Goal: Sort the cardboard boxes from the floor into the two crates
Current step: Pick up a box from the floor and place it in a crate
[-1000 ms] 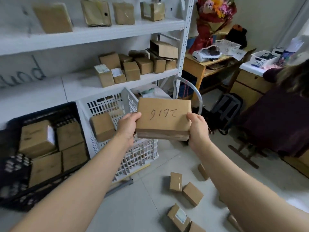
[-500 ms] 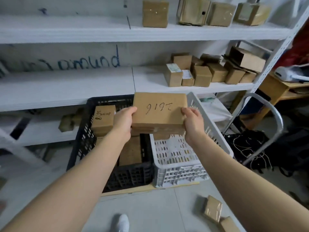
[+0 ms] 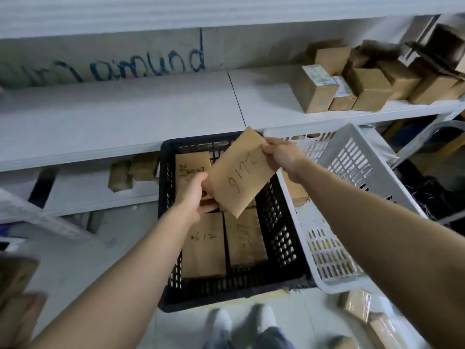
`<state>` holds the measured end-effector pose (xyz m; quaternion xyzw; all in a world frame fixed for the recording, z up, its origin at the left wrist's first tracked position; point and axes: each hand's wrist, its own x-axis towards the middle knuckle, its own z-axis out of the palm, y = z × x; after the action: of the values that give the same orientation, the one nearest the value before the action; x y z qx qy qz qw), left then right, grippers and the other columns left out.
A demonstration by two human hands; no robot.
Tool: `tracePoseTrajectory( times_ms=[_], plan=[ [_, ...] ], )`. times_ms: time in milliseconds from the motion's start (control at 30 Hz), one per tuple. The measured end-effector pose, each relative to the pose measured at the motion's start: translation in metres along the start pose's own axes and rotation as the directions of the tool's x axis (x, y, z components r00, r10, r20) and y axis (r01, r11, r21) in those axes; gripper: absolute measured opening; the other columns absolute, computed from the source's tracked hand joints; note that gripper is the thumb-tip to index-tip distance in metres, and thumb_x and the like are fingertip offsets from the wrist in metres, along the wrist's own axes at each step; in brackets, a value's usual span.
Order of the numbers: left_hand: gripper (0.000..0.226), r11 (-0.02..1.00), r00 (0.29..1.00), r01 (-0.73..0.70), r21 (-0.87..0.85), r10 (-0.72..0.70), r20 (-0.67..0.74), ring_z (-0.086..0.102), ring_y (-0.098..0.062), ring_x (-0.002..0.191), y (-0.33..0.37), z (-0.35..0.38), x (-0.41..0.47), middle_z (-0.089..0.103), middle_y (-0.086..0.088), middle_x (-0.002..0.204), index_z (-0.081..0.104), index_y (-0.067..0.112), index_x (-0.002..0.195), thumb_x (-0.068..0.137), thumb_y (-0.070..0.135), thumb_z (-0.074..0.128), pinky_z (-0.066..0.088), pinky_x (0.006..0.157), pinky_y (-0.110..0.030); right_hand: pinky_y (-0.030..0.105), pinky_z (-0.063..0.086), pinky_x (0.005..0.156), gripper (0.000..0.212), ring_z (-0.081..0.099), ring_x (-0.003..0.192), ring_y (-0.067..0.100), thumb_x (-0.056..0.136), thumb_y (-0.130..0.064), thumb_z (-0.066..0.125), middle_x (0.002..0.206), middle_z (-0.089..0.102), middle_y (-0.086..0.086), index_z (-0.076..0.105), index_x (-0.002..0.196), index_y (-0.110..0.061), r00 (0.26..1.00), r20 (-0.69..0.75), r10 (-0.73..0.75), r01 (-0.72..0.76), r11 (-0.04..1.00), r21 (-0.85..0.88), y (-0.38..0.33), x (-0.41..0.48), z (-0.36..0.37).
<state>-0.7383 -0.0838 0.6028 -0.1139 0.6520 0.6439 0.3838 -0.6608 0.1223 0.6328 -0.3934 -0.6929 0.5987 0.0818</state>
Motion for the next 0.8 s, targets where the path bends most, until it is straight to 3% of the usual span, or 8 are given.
tracePoseTrajectory(
  times_ms=[133, 200, 267, 300, 467, 600, 733, 800],
  plan=[
    [0.019, 0.986, 0.986, 0.167, 0.000, -0.167, 0.012, 0.063, -0.028, 0.096, -0.010, -0.001, 0.021, 0.058, -0.011, 0.109, 0.054, 0.017, 0.104, 0.091, 0.031, 0.057, 0.058, 0.065, -0.040, 0.016, 0.044, 0.049, 0.031, 0.058, 0.080, 0.009, 0.096, -0.024, 0.049, 0.100, 0.063, -0.004, 0.061, 0.125, -0.026, 0.991, 0.089, 0.096, -0.085, 0.990, -0.117, -0.001, 0.033, 0.016],
    [0.011, 0.977, 0.977, 0.211, -0.039, -0.211, 0.022, 0.063, -0.030, 0.094, -0.016, 0.002, 0.030, 0.060, -0.015, 0.109, 0.055, 0.013, 0.099, 0.092, 0.021, 0.058, 0.058, 0.067, -0.042, 0.027, 0.054, 0.070, 0.038, 0.060, 0.097, 0.020, 0.095, -0.026, 0.048, 0.120, 0.059, 0.005, 0.057, 0.132, -0.028, 0.994, 0.077, 0.077, -0.058, 0.973, -0.222, 0.005, 0.051, 0.026],
    [0.013, 0.962, 0.968, 0.250, -0.109, -0.250, 0.013, 0.063, -0.033, 0.095, -0.022, 0.007, 0.038, 0.061, -0.018, 0.109, 0.055, 0.008, 0.101, 0.090, 0.013, 0.060, 0.058, 0.074, -0.048, 0.042, 0.048, 0.097, 0.041, 0.052, 0.113, 0.031, 0.093, -0.028, 0.047, 0.135, 0.043, 0.008, 0.053, 0.134, -0.031, 0.997, 0.049, 0.059, -0.039, 0.940, -0.338, 0.014, 0.066, 0.033],
    [0.014, 0.952, 0.962, 0.271, -0.143, -0.272, 0.009, 0.062, -0.034, 0.095, -0.024, 0.009, 0.043, 0.061, -0.019, 0.108, 0.056, 0.006, 0.102, 0.089, 0.010, 0.061, 0.058, 0.075, -0.051, 0.044, 0.047, 0.099, 0.043, 0.049, 0.114, 0.033, 0.091, -0.026, 0.047, 0.137, 0.034, 0.007, 0.052, 0.133, -0.033, 0.998, 0.038, 0.055, -0.037, 0.925, -0.377, 0.018, 0.072, 0.037],
    [0.018, 0.907, 0.939, 0.333, -0.258, -0.345, -0.001, 0.060, -0.038, 0.094, -0.040, 0.018, 0.073, 0.061, -0.021, 0.109, 0.056, 0.005, 0.105, 0.088, 0.002, 0.059, 0.056, 0.076, -0.056, 0.032, 0.051, 0.090, 0.041, 0.051, 0.115, 0.032, 0.089, -0.020, 0.047, 0.141, 0.018, 0.005, 0.056, 0.127, -0.033, 1.000, -0.005, 0.007, -0.009, 0.933, -0.359, 0.045, 0.099, 0.054],
    [0.025, 0.872, 0.927, 0.347, -0.346, -0.375, -0.012, 0.057, -0.039, 0.100, -0.048, 0.026, 0.095, 0.059, -0.022, 0.113, 0.054, 0.005, 0.112, 0.088, 0.004, 0.061, 0.052, 0.085, -0.059, 0.040, 0.049, 0.098, 0.049, 0.041, 0.125, 0.035, 0.091, -0.011, 0.046, 0.145, 0.010, 0.007, 0.047, 0.137, -0.029, 0.996, 0.066, -0.067, 0.088, 0.911, -0.402, 0.056, 0.120, 0.073],
    [0.036, 0.855, 0.914, 0.330, -0.401, -0.396, -0.093, 0.053, -0.036, 0.110, -0.052, 0.029, 0.115, 0.056, -0.020, 0.114, 0.050, 0.005, 0.122, 0.088, 0.006, 0.062, 0.047, 0.095, -0.056, 0.025, 0.049, 0.080, 0.069, 0.032, 0.134, 0.032, 0.089, 0.000, 0.048, 0.156, 0.000, 0.006, 0.028, 0.149, -0.028, 0.987, 0.156, 0.030, 0.034, 0.918, -0.395, 0.066, 0.133, 0.087],
    [0.035, 0.846, 0.913, 0.305, -0.437, -0.390, -0.118, 0.052, -0.036, 0.115, -0.053, 0.028, 0.122, 0.056, -0.019, 0.113, 0.050, 0.004, 0.123, 0.089, 0.008, 0.060, 0.045, 0.099, -0.053, 0.027, 0.048, 0.089, 0.074, 0.027, 0.140, 0.032, 0.090, 0.003, 0.048, 0.159, -0.006, 0.004, 0.019, 0.151, -0.027, 0.982, 0.168, 0.081, -0.017, 0.936, -0.352, 0.069, 0.137, 0.088]
  ],
)
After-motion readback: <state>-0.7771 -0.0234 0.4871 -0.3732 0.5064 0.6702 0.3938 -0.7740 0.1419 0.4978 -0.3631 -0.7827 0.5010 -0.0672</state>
